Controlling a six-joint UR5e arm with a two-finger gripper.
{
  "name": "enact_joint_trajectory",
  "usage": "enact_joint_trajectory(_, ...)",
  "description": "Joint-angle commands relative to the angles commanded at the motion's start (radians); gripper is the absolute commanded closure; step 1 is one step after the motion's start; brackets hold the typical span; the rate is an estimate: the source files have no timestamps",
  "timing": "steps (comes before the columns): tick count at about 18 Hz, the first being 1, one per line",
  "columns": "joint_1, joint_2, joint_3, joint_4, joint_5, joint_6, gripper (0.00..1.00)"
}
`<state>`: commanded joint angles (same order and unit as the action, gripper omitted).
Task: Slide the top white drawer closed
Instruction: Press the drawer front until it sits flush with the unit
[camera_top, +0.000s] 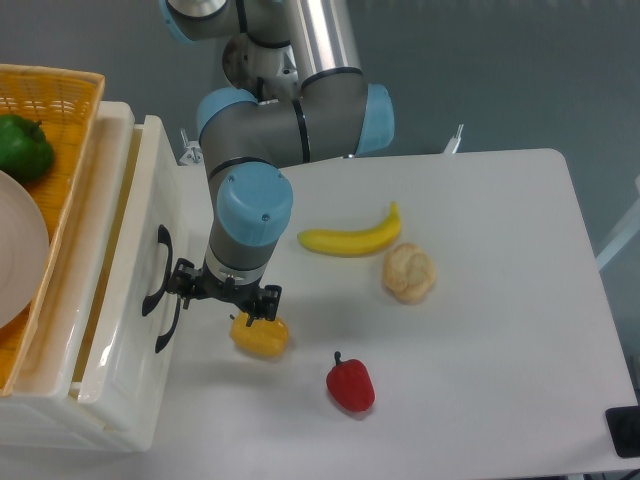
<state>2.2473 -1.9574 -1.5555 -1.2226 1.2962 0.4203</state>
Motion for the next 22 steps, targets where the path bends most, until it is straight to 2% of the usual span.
enact_joint_trajectory(22, -0.003, 0.005, 0.000, 0.000, -0.003, -0.037, 0.00)
